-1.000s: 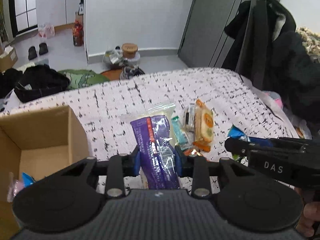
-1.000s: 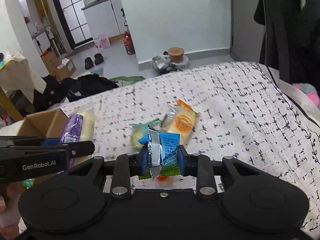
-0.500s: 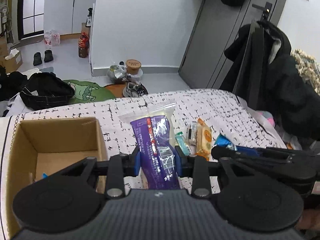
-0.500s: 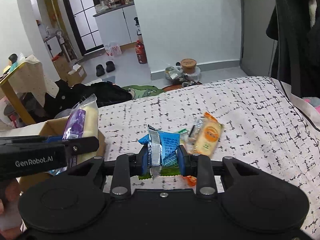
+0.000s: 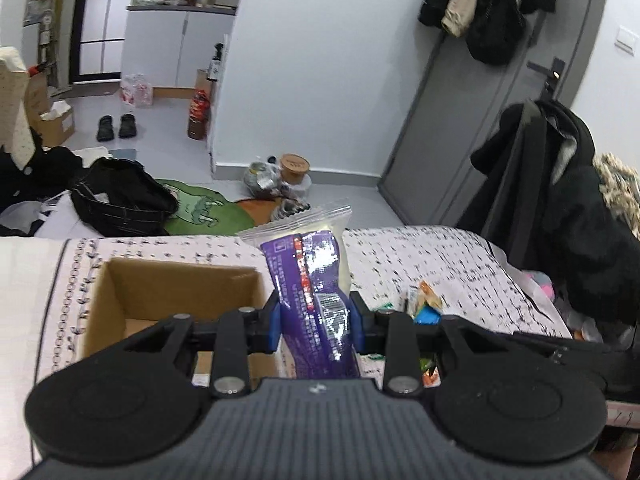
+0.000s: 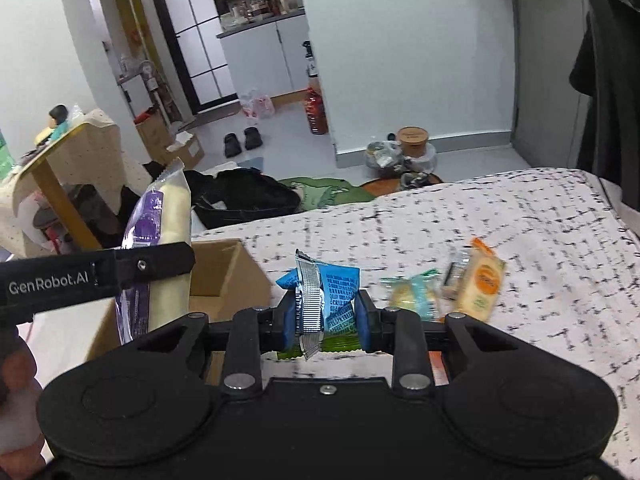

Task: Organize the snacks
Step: 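Carry both snacks into the cardboard box and open both tools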

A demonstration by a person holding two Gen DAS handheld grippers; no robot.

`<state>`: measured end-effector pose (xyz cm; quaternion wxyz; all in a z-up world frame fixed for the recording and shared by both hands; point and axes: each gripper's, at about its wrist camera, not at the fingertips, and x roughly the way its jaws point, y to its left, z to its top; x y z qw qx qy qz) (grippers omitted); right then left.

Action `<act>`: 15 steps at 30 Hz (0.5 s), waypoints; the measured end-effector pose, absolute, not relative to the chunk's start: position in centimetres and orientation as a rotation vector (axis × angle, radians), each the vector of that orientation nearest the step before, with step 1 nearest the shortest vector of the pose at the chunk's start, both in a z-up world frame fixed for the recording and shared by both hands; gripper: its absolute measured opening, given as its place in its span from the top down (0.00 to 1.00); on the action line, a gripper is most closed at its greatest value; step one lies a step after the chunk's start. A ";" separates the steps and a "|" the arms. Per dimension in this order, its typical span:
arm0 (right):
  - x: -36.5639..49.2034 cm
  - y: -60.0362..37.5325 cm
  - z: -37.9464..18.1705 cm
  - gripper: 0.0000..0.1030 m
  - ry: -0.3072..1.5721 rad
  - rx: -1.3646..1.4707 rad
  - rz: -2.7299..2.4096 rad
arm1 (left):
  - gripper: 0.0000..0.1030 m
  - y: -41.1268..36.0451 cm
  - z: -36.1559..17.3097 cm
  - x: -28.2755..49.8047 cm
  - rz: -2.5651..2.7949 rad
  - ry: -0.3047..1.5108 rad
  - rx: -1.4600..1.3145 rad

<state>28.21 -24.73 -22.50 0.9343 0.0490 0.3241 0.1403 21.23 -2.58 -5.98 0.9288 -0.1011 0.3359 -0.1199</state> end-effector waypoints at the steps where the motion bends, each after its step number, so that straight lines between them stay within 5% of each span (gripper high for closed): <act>1: 28.2 -24.3 -22.5 0.72 0.662 0.098 0.296 | 0.69 -2.0 -5.9 21.0 -0.236 0.684 -0.212; 15: 28.9 -19.2 -22.9 0.72 0.685 0.130 0.396 | 0.69 4.2 -7.1 20.8 -0.083 0.714 -0.228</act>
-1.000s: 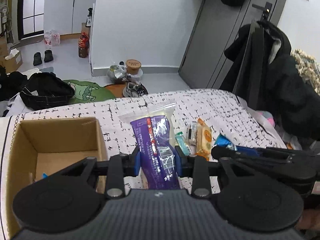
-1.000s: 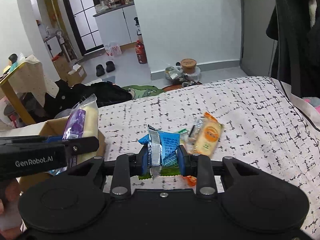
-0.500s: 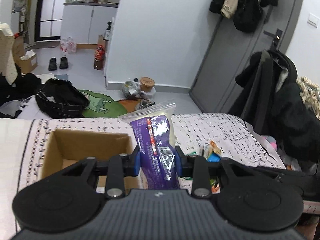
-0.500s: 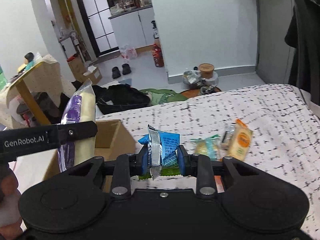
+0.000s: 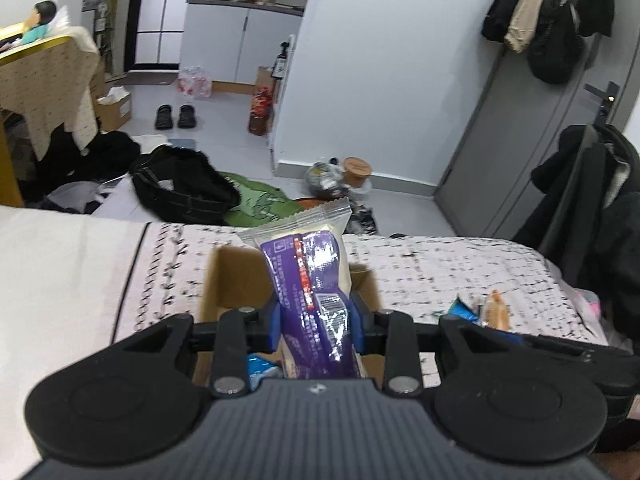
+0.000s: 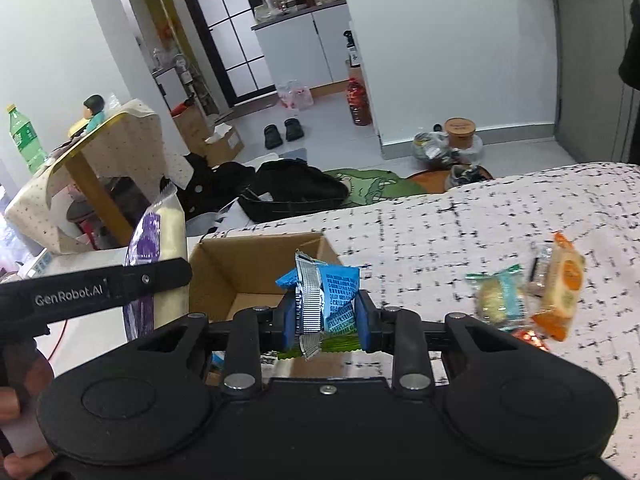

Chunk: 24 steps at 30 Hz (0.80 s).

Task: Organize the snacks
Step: 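Carry both snacks into the cardboard box and open both tools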

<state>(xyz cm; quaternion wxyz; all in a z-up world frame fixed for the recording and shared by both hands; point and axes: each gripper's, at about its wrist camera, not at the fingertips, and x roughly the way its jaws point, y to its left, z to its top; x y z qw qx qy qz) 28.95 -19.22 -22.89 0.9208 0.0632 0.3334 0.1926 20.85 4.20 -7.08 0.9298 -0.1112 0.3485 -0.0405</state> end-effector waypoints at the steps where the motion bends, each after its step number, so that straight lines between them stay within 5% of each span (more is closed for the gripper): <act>1: 29.0 -18.9 -23.0 0.72 0.688 0.130 0.401 | 0.69 4.5 -7.3 20.9 -0.076 0.719 -0.222; 14: 29.7 -16.7 -24.1 0.72 0.719 0.124 0.424 | 0.65 6.2 -11.3 22.7 -0.005 0.837 -0.155; 24: 30.2 -15.9 -23.9 0.71 0.717 0.124 0.441 | 0.42 7.3 -9.6 21.6 0.034 0.768 -0.216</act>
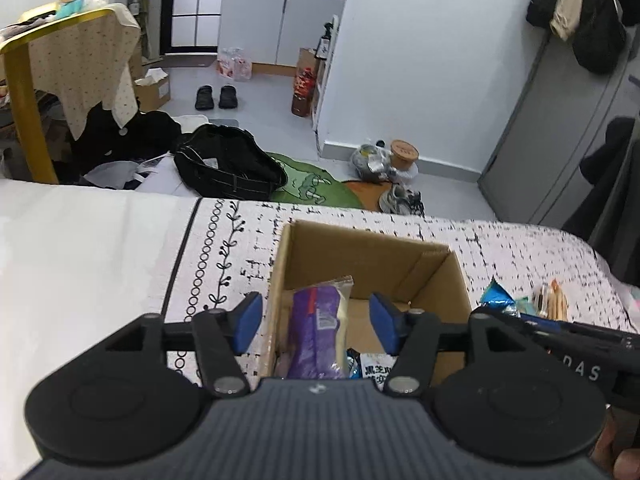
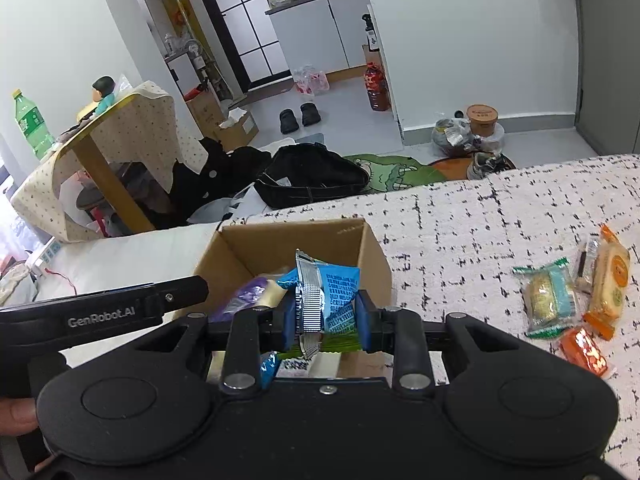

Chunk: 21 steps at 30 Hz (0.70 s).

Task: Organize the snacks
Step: 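Carry both snacks into the cardboard box and open both tools, then withdraw both tools from the box toward the remaining snacks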

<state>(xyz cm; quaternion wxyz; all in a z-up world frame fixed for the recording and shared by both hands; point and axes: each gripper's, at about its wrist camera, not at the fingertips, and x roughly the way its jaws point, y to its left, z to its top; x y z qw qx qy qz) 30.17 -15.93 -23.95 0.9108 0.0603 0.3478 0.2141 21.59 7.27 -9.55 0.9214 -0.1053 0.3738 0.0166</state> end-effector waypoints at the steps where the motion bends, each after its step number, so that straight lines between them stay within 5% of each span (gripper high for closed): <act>1: 30.3 -15.8 -23.8 0.71 0.712 0.123 0.445 | 0.42 7.4 -9.3 21.5 0.037 0.761 -0.223; 4: 30.7 -15.4 -23.6 0.65 0.695 0.119 0.467 | 0.39 7.6 -9.0 21.5 0.047 0.761 -0.239; 6: 30.9 -15.4 -23.5 0.40 0.699 0.119 0.452 | 0.36 7.6 -8.9 21.5 0.048 0.765 -0.254; 14: 30.2 -17.3 -23.9 0.35 0.708 0.126 0.414 | 0.31 7.0 -9.3 21.7 0.048 0.782 -0.273; 21: 29.5 -19.9 -24.4 0.21 0.715 0.135 0.352 | 0.06 5.5 -9.1 21.4 0.017 0.766 -0.259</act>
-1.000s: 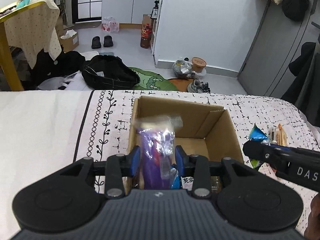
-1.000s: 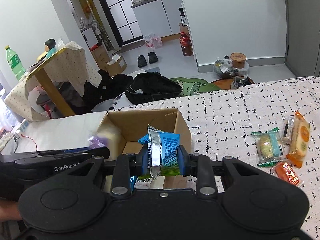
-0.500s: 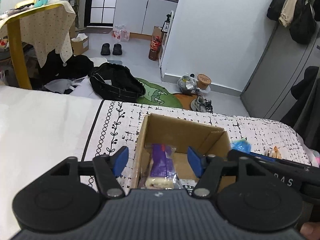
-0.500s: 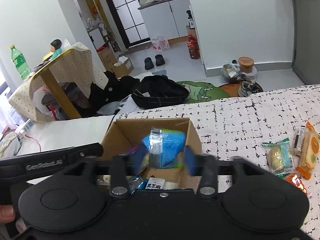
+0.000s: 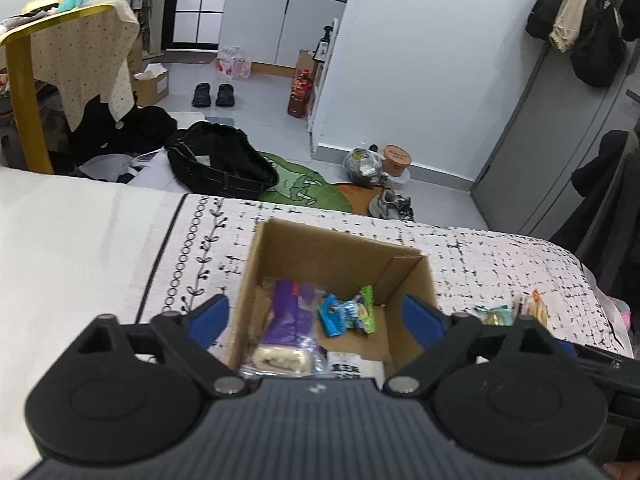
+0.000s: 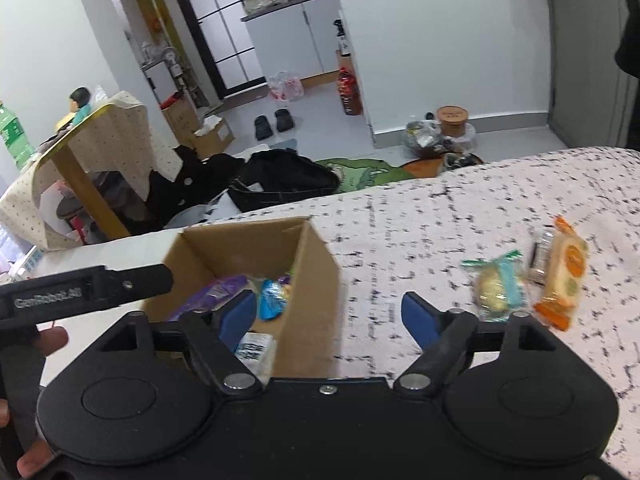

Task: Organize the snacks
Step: 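Withdraw both tools from the box toward the remaining snacks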

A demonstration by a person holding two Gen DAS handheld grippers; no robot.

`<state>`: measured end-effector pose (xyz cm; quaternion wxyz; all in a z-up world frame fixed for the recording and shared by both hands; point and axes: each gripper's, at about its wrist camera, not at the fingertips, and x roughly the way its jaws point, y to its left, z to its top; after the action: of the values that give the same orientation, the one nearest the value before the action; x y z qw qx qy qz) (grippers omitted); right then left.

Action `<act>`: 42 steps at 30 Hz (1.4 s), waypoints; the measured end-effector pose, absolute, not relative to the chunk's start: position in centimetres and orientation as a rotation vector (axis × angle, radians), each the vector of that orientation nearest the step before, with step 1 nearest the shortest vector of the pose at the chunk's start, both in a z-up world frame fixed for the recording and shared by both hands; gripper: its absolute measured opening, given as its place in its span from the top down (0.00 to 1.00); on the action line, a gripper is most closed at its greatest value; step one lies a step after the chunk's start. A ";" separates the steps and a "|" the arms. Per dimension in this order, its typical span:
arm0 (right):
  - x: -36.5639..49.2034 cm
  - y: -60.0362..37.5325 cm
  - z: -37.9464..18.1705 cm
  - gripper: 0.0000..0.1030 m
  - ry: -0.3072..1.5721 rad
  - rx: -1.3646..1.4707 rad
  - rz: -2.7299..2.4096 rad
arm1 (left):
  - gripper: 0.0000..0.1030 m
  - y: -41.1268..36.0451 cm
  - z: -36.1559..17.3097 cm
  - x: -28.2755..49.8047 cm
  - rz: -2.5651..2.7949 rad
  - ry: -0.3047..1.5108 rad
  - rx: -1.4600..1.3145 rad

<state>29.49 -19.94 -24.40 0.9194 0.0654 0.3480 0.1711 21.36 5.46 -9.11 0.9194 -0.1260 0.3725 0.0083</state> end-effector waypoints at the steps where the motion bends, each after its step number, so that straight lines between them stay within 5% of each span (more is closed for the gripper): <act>1: 29.5 -20.4 -24.4 0.21 0.718 0.138 0.341 | 0.05 5.2 -9.1 21.3 0.011 0.763 -0.262; 18: 28.3 -26.7 -22.8 0.01 0.683 0.098 0.295 | 0.00 -0.9 -9.0 20.4 -0.116 0.767 -0.202; 42: 26.7 -32.9 -24.3 0.00 0.731 0.030 0.247 | 0.00 -8.1 -10.0 21.0 -0.271 0.811 -0.095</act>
<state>26.70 -32.94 -24.25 0.9264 0.0147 0.3564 0.1206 21.00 -8.06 -9.98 0.9088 -0.0460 0.3933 -0.1316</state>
